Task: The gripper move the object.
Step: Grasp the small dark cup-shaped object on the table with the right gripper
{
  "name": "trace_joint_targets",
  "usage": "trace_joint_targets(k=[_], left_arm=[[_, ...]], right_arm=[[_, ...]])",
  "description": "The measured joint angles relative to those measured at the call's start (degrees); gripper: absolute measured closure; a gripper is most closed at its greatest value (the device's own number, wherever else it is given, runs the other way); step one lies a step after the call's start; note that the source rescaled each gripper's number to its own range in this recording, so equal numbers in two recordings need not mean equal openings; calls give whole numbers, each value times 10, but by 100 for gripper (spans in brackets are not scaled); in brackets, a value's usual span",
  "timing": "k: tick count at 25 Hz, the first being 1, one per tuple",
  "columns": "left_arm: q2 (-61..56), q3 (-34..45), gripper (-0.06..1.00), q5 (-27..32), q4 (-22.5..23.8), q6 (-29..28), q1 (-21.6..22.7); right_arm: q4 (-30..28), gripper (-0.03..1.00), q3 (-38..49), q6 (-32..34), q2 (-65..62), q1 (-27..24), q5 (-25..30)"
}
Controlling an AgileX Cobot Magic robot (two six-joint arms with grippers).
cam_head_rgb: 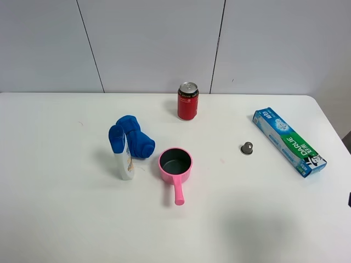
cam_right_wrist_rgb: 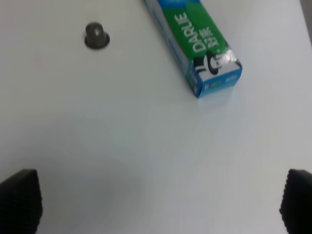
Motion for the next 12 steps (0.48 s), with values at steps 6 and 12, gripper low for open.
trace_joint_targets(k=[6,12], left_arm=[[0,0,-6,0,0,0,0],[0,0,-6,0,0,0,0]], right_arm=[[0,-3,0,-6,182,0,-2],[-2,-3,-52,-72,298,0,-95]])
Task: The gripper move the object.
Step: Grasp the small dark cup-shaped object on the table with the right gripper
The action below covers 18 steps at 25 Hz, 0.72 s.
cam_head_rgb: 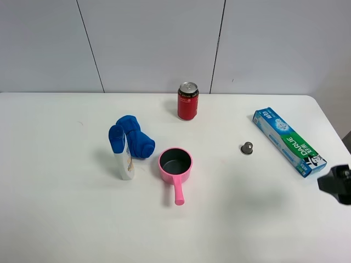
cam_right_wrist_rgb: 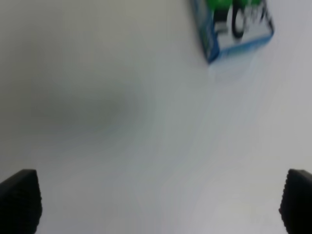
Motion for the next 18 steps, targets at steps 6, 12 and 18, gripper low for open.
trace_joint_targets(k=[6,12,18], left_arm=[[0,0,-6,0,0,0,0],[0,0,-6,0,0,0,0],[0,0,-6,0,0,0,0]], right_arm=[[-11,-3,-50,-100,72,0,-117],[-9,-3,-63,-109,181,0,-172],[9,-3,-63,-102,281,0,-250]])
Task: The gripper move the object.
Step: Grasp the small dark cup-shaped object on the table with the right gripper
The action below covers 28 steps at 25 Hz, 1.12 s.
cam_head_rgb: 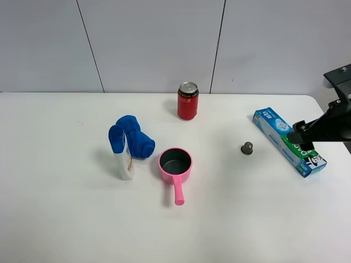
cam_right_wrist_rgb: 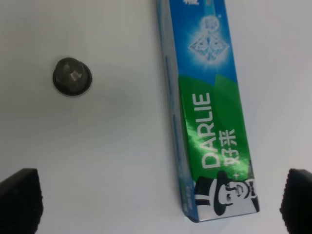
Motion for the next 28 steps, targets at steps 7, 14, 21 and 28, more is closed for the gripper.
trace_joint_targets(k=[7,14,21,28], left_arm=[[0,0,-6,0,0,0,0],[0,0,-6,0,0,0,0],[0,0,-6,0,0,0,0],[0,0,-6,0,0,0,0]], right_arm=[[25,-3,0,-14,60,0,-90],[25,-3,0,-81,157,0,-139],[29,-3,-47,-100,228,42,-112],[129,-3,-184,-105,268,79,-18]])
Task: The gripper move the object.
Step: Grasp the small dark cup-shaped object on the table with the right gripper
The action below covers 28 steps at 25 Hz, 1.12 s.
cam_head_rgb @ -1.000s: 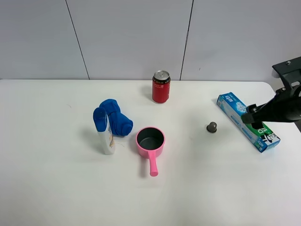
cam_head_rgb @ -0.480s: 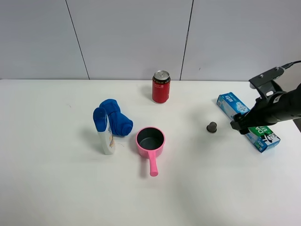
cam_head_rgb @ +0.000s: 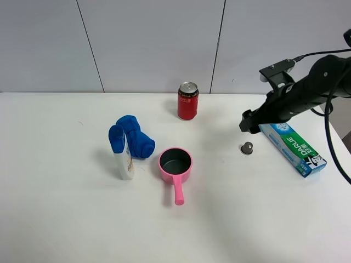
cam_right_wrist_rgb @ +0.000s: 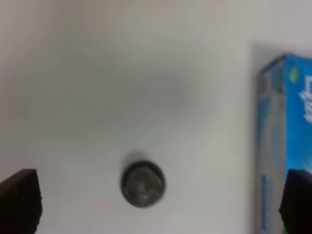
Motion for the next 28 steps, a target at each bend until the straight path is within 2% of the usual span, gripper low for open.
trace_joint_targets(k=[4,10,28], left_arm=[[0,0,-6,0,0,0,0],[0,0,-6,0,0,0,0],[0,0,-6,0,0,0,0]], right_arm=[[32,-3,-59,-4,52,0,64],[34,-3,-72,-6,87,0,100],[-21,0,-72,-5,140,8,124]])
